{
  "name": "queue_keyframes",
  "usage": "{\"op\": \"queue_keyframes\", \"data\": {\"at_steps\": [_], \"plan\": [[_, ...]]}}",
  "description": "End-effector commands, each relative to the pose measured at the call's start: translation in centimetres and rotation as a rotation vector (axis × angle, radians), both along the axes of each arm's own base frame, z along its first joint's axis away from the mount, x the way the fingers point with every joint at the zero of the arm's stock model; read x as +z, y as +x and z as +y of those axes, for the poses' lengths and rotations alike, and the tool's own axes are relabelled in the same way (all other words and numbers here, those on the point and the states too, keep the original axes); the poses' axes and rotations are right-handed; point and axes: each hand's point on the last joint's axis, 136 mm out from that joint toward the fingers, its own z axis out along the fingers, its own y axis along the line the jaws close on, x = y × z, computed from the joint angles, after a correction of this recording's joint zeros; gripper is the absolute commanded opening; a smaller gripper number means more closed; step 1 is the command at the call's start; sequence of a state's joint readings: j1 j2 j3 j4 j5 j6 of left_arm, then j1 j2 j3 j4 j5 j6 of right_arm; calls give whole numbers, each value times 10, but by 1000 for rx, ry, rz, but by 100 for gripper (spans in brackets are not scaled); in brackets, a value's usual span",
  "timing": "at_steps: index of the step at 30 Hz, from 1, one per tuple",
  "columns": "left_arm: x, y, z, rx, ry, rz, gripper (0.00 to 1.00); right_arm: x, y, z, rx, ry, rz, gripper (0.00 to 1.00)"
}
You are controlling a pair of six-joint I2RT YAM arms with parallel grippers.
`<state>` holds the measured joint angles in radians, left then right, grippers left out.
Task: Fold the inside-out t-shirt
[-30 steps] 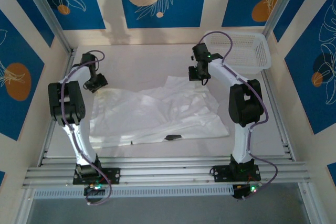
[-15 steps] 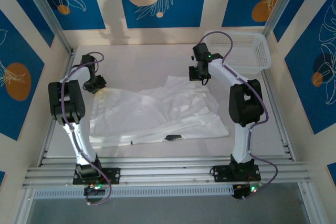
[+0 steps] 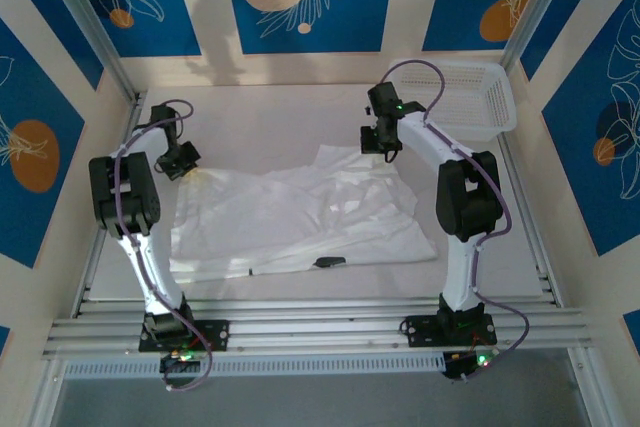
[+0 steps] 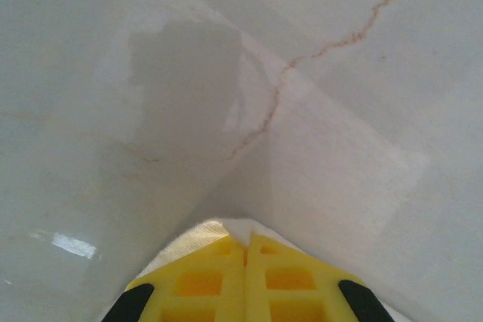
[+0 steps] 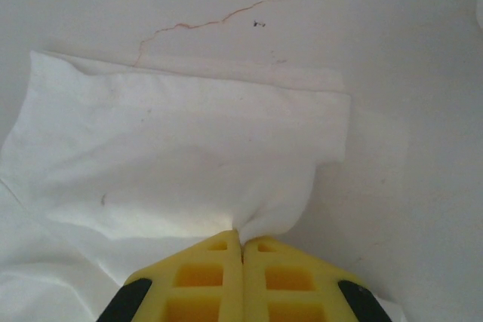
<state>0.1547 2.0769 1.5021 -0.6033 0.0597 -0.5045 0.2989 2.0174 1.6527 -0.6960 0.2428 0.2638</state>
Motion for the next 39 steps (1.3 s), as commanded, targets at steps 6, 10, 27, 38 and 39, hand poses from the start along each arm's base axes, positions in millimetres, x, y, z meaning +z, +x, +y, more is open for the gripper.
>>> {"op": "queue_keyframes", "data": {"at_steps": [6,10,27,38,39], "plan": [[19,25,19,90,-195,-133,0,-7,-4,-35,-155,142,50,0],[22,34,12,61,-289,-162,0,-9,-4,-41,-173,156,61,0],[76,-21,13,139,-212,-235,0,45,-35,-44,-251,305,-38,0],[50,-105,16,236,-93,-173,0,-2,-94,-74,-392,366,31,0],[54,-105,17,235,-88,-178,0,4,-93,-75,-388,365,16,0]]}}
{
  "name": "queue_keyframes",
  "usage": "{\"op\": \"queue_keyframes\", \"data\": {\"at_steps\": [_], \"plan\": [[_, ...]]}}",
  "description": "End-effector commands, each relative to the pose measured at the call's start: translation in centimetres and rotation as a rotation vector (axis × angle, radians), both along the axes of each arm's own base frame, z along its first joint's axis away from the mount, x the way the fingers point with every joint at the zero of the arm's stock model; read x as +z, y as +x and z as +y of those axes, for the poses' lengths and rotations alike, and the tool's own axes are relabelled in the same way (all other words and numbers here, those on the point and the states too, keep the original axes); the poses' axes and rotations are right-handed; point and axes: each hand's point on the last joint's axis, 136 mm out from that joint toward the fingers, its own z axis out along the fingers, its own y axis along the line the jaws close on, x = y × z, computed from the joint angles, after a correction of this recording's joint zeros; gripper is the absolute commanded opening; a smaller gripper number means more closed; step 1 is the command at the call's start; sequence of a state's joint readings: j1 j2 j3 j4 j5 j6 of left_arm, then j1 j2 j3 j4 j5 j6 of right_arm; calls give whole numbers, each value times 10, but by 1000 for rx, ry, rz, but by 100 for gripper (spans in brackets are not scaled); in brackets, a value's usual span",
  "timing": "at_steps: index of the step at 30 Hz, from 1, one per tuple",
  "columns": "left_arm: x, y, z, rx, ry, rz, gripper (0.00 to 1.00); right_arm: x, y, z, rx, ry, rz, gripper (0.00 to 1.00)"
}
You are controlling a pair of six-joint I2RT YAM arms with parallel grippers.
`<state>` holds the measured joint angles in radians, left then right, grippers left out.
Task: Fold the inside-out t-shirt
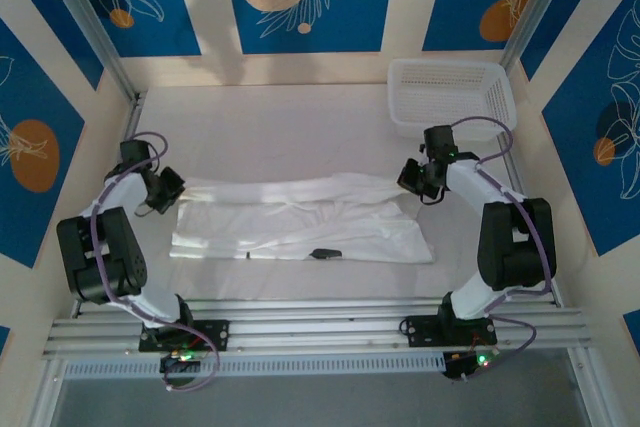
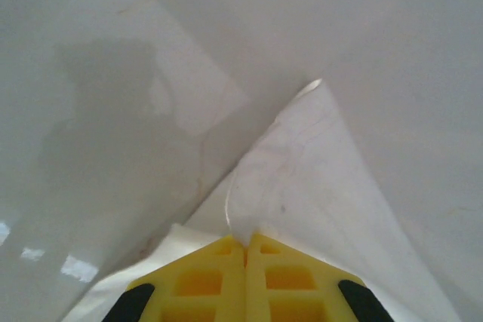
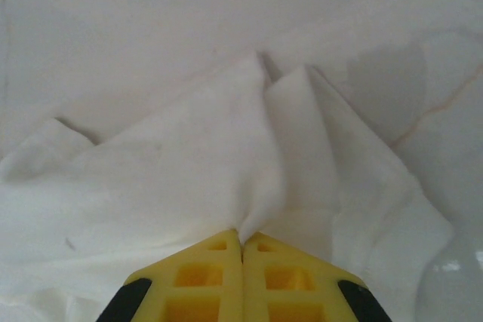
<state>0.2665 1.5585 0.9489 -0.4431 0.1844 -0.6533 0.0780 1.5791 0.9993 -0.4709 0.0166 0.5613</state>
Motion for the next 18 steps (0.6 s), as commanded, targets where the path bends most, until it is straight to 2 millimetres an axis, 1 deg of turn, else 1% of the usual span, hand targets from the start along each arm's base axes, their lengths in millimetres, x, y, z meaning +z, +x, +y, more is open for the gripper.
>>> {"op": "queue_keyframes", "data": {"at_steps": [1,3,5,6,8,10,12,14,15,16,18], "plan": [[21,2,15,41,64,-44,0,32,13,1,-5,30,-93,0],[31,-1,19,51,93,-56,0,41,12,-1,-6,27,-113,0],[40,-10,26,67,150,-61,0,44,6,0,-8,31,-120,0],[43,-14,29,74,173,-62,0,43,2,0,-12,35,-118,0],[45,-24,31,82,198,-59,0,32,-10,1,-34,55,-94,0],[39,-32,29,80,197,-48,0,15,-23,4,-57,77,-62,0],[27,-39,26,75,195,-35,0,-5,-37,0,-95,72,-21,2],[12,-48,25,78,199,-4,0,-20,-48,-3,-113,70,11,8],[6,-51,24,76,196,8,0,-23,-50,-2,-106,77,19,12],[3,-52,23,73,195,15,2,-23,-51,0,-94,86,23,18],[4,-51,22,63,204,2,20,-11,-50,4,-61,97,15,28]]}}
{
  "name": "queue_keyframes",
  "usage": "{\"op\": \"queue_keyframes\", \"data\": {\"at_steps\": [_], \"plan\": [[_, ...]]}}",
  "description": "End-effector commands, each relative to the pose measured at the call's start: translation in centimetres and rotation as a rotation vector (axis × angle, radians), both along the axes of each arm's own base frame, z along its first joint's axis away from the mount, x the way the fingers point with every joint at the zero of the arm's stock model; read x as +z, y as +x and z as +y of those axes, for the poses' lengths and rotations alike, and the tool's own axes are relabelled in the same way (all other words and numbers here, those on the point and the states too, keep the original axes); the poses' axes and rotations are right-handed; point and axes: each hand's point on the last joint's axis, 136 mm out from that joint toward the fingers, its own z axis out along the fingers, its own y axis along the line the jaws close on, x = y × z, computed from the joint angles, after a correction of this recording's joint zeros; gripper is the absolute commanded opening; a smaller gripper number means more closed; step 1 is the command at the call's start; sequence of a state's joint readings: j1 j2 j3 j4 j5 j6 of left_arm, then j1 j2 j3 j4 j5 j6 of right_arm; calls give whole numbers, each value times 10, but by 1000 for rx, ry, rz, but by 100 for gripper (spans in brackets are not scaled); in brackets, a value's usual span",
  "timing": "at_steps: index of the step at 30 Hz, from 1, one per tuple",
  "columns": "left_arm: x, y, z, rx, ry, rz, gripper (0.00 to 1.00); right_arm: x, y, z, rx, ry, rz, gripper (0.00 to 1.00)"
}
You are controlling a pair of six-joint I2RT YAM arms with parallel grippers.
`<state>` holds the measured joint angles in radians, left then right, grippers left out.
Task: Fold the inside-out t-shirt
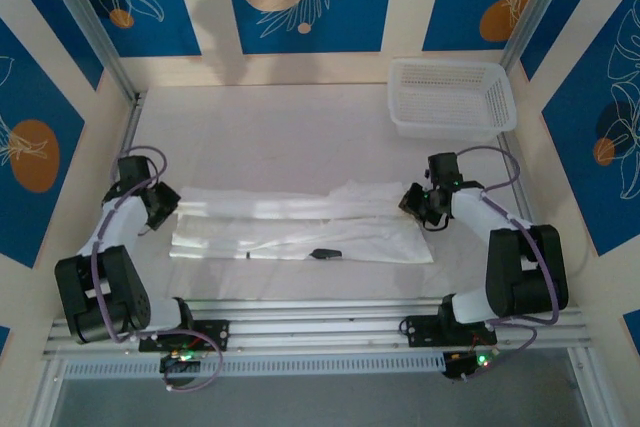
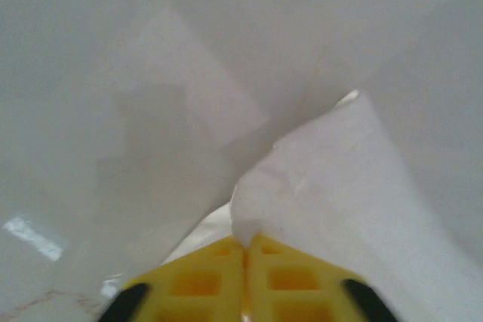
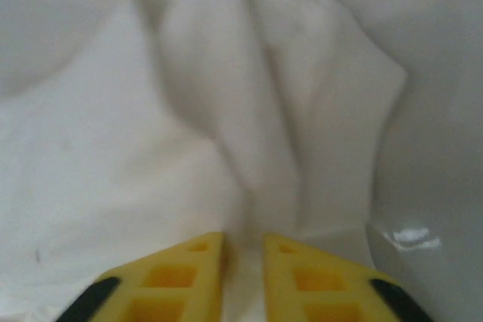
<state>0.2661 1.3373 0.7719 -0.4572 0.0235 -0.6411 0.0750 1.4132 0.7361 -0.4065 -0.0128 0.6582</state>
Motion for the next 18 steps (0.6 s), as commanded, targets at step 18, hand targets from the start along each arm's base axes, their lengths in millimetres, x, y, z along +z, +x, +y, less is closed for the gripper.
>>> {"op": "queue_keyframes", "data": {"at_steps": [18], "plan": [[64,18,-124,-509,160,-185,45,19,87,22,221,-189,-50,53]]}}
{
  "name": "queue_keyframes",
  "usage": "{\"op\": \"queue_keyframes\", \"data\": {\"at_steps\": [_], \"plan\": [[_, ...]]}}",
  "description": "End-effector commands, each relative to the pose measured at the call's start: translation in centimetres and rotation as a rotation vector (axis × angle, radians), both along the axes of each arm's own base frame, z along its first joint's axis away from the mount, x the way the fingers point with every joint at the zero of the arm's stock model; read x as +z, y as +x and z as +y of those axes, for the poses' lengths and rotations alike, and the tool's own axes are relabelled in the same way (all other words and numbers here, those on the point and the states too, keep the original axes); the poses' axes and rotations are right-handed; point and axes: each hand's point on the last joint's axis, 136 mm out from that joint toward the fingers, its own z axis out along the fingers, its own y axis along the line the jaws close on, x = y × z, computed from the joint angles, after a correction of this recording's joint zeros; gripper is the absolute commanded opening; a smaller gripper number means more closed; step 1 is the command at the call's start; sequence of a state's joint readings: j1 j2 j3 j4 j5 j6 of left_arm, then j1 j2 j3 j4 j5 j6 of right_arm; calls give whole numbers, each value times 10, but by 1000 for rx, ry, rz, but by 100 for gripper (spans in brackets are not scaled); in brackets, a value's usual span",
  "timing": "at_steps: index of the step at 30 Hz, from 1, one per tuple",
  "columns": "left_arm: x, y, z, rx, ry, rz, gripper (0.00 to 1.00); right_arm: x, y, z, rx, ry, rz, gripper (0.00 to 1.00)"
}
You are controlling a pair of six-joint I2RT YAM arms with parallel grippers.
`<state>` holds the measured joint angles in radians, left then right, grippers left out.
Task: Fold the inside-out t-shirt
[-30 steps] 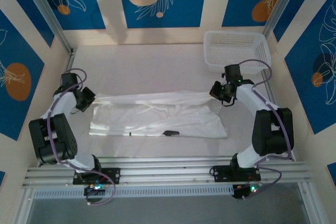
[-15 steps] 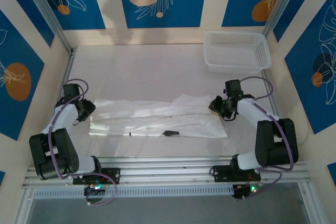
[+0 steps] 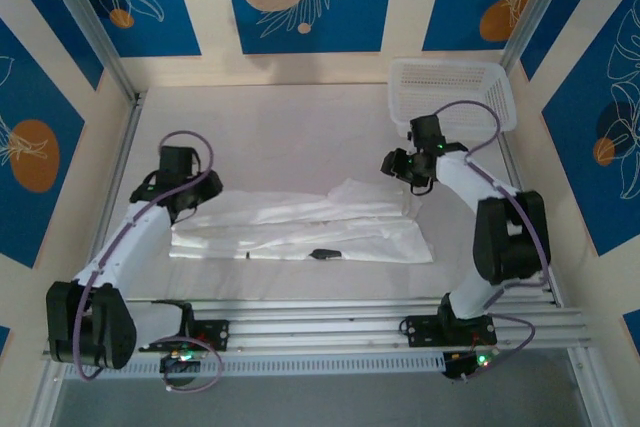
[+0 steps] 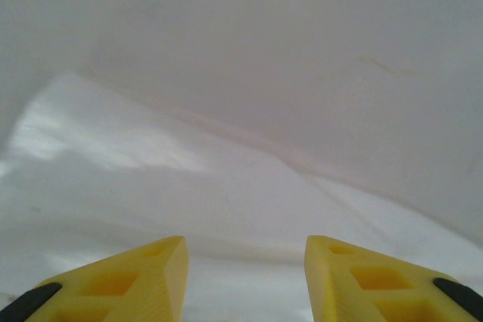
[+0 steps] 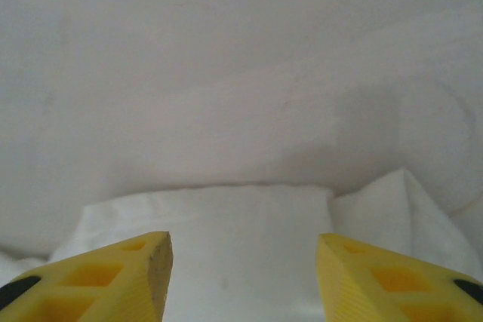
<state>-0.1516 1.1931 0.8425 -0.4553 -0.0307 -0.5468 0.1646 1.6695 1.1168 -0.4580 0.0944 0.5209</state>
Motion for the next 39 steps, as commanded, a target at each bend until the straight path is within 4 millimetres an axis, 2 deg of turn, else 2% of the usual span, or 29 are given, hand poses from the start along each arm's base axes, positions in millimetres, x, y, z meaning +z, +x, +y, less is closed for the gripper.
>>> {"op": "queue_keyframes", "data": {"at_steps": [1,4,8,11,12,15,17,20,24,25,26,28,31,33,35,39], "plan": [[-11,-9,-5,-41,61,31,45,-20,-3,2,59,-43,90,50],[-21,-13,-7,-41,62,63,46,-26,-2,7,73,-45,119,43],[-27,-10,-6,-37,77,68,46,-17,-1,8,69,-40,82,17],[-33,-7,-6,-45,95,92,46,-5,-3,10,75,-27,54,3],[-37,-7,-6,-45,98,105,46,-1,-5,12,80,-15,47,0],[-44,-6,-8,-49,97,126,46,12,-15,13,68,13,22,0],[-46,-6,-9,-49,95,133,46,22,-28,13,43,27,-6,0],[-48,-6,-8,-49,102,136,46,28,-66,11,-29,44,-67,0],[-51,-5,-7,-54,118,144,46,14,-133,4,-153,133,-178,0],[-52,-4,-6,-54,121,146,46,12,-146,8,-146,198,-213,1],[-52,-4,-6,-54,121,147,46,13,-154,14,-116,252,-241,5],[-55,-3,-8,-58,117,149,46,24,-169,23,-25,304,-292,26],[-55,0,-10,-65,110,152,46,55,-175,15,24,252,-379,52],[-54,1,-11,-66,109,149,46,72,-164,13,25,230,-437,56],[-53,2,-13,-72,101,140,46,76,-149,21,60,226,-412,56],[-45,3,-29,-128,49,109,47,55,-115,50,166,157,-225,55]]}}
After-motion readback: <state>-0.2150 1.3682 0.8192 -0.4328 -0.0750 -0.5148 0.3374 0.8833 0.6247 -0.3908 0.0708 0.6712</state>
